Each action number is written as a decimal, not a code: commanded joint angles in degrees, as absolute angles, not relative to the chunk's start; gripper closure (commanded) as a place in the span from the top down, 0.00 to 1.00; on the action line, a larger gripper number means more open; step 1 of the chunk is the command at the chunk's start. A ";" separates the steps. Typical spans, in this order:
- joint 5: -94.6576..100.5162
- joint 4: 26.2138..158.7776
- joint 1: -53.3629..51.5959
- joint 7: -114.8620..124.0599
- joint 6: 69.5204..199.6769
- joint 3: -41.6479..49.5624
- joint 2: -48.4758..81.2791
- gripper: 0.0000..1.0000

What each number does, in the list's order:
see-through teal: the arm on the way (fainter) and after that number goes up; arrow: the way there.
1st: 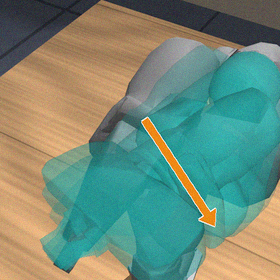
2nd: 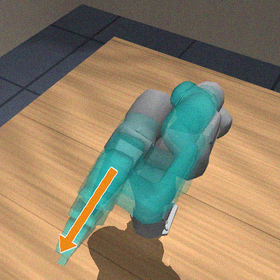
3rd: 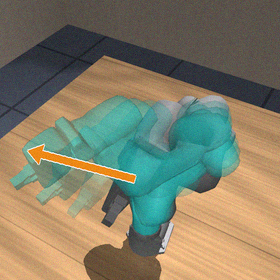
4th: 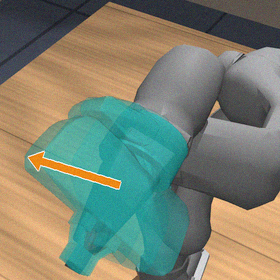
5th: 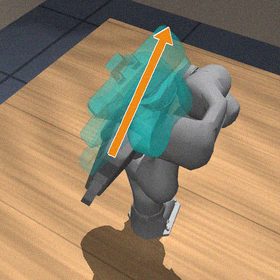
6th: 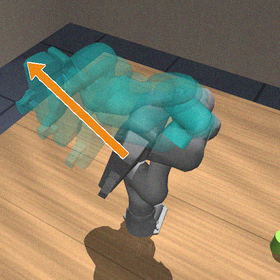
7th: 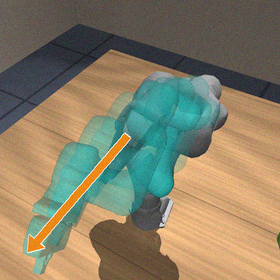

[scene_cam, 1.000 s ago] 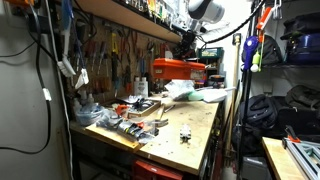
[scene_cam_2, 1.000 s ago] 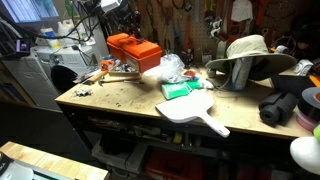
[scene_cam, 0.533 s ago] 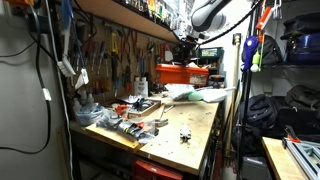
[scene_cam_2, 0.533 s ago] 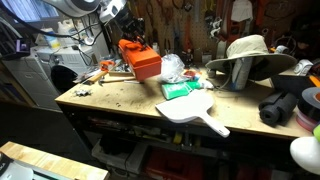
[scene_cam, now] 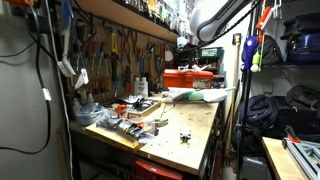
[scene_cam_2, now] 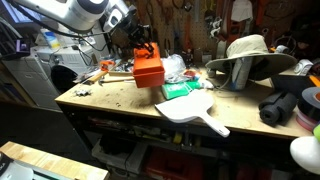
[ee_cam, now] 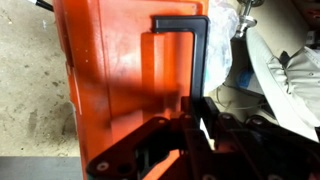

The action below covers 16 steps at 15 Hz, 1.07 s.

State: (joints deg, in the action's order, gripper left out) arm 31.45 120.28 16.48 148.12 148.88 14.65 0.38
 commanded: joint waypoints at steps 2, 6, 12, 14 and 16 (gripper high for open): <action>30.97 120.21 15.92 147.27 148.80 15.20 1.07 0.15; 30.96 120.20 15.79 147.21 148.80 15.26 1.46 0.04; 35.74 115.55 13.45 160.46 143.31 16.00 7.29 0.04; 31.09 111.39 14.35 155.62 140.92 16.68 9.29 0.04; 29.82 107.85 9.91 155.62 139.30 22.26 11.32 0.04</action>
